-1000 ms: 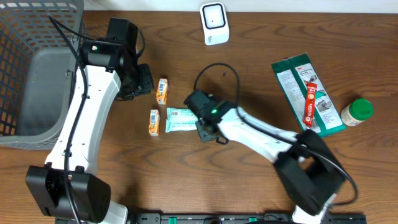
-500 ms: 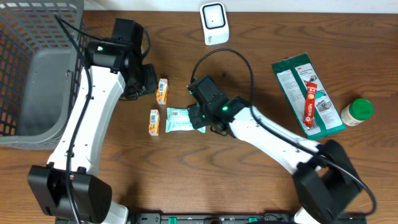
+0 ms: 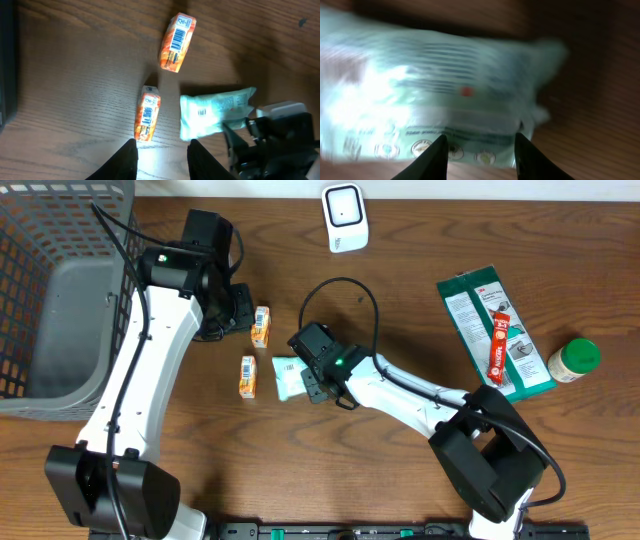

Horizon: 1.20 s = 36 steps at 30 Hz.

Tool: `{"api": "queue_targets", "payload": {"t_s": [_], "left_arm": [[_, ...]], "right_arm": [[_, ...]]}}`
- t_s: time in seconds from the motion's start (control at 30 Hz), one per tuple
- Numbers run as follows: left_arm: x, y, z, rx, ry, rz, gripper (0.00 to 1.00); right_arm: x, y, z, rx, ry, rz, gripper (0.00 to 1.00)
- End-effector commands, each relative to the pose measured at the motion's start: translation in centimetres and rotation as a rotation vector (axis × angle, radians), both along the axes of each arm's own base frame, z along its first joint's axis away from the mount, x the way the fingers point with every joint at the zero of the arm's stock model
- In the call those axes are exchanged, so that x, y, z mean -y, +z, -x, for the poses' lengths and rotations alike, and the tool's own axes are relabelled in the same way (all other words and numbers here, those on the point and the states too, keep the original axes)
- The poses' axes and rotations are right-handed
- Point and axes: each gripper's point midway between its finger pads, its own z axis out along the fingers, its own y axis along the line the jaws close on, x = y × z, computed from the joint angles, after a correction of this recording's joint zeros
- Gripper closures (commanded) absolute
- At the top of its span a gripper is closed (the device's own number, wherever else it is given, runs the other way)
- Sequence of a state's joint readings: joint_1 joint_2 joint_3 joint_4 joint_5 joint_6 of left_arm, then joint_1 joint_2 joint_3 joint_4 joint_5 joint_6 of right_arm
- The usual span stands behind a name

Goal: Scan the item barcode

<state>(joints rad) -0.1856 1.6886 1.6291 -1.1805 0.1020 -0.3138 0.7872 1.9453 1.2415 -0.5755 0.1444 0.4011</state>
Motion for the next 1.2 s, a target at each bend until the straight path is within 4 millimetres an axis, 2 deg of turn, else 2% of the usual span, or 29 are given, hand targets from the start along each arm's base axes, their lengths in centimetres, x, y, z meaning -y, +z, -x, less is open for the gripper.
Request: {"api": "queue_targets", "payload": {"t_s": [0.0,0.3,0.57,0.63,0.73,0.83,0.97,1.07,1.17], "left_arm": [[0.5,-0.5,0.4,-0.015,-0.021,-0.012,0.65],[2.4,-0.4,0.6,-0.005,-0.075,-0.01,0.65],[3.7,-1.3,1.3,-0.027,-0.115,-0.015,0.65],[4.1,-1.7,1.7,-0.04,-0.128,-0.018,0.65],[4.7,-2.4,2.1,-0.052,-0.148,-0.022,0.65],[5.4,-3.0,2.5,-0.058,-0.164,-0.016,0.65],[7.3,-4.1,2.9,-0.066,-0.196,0.035,0.65],[8.5,-5.5,3.1,-0.065,-0.183,0.05,0.66],[9.7,-7.3,3.4,-0.069,-0.172,0.059,0.8]], "right_arm": [[3.1,0.2,-1.9,0.072,-0.063,0.115,0.62],[7.1,0.0,-3.3,0.04,-0.162,0.154,0.62],[6.9,0.0,-3.2,-0.028,-0.178,0.058,0.58],[6.7,0.9,-3.3,-0.046,-0.173,0.007,0.55],[6.6,3.4,-3.7,-0.065,-0.142,-0.113,0.46],[7.9,6.2,-4.4,-0.075,-0.179,-0.234,0.33],[9.1,8.9,-4.9,-0.119,-0.164,-0.429,0.29],[10.1,9.6,-5.2,-0.151,-0.129,-0.532,0.28],[11.7,9.0,-5.4,-0.163,-0.134,-0.542,0.27]]}}
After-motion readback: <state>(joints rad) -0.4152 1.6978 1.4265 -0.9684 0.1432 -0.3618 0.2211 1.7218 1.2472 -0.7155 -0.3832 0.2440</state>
